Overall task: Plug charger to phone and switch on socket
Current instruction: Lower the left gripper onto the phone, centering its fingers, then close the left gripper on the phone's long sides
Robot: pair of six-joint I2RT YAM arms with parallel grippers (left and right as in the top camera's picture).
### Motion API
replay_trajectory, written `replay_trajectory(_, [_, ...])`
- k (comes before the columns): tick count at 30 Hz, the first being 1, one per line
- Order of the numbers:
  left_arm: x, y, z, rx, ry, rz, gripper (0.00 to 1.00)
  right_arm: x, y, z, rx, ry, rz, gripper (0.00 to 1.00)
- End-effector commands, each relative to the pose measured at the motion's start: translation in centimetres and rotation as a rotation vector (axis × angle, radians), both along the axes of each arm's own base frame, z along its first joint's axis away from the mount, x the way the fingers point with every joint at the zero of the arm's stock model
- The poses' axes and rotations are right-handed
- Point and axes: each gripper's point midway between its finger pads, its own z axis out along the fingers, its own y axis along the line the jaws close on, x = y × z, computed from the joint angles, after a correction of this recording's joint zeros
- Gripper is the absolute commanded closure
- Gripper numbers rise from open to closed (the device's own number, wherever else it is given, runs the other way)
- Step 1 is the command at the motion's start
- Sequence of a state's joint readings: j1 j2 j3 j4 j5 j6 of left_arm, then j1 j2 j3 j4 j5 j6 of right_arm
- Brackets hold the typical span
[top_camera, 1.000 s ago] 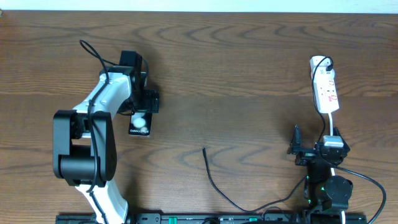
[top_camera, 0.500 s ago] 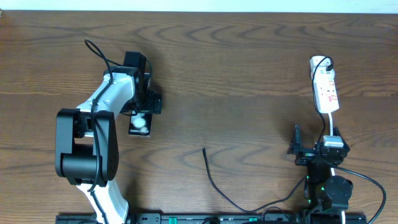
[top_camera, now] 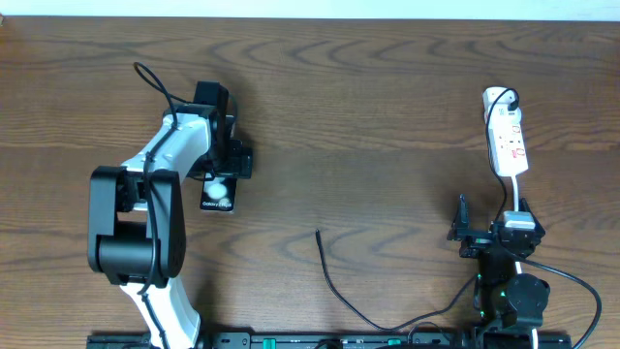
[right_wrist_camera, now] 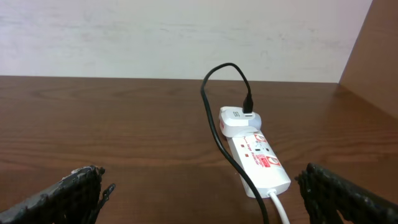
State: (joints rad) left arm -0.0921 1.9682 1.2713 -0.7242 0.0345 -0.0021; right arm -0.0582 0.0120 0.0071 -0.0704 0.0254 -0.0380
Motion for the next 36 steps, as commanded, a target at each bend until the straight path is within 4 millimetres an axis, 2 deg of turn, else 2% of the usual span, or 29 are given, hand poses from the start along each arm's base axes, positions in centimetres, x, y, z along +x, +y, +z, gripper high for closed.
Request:
replay_trajectory(1, [-0.7, 0.4, -1.2, 0.019, 0.039, -0.003, 0.02, 0.0, -0.1, -0.1, -0.008, 0.001, -0.002, 0.01])
replay_trajectory(8, [-0.9, -0.4, -1.4, -0.022, 0.049, -0.005, 0.02, 0.0, -0.1, -0.1, -0.008, 0.001, -0.002, 0.01])
replay_trajectory(18, [-1.7, -0.3, -2.3, -0.018, 0.086, -0.005, 0.02, 0.0, -0.1, -0.1, -0.008, 0.001, -0.002, 0.01])
replay_trajectory(36, [-2.8, -0.2, -2.3, -0.014, 0.128, -0.005, 0.02, 0.0, -0.1, -0.1, -0.008, 0.001, -0.002, 0.01])
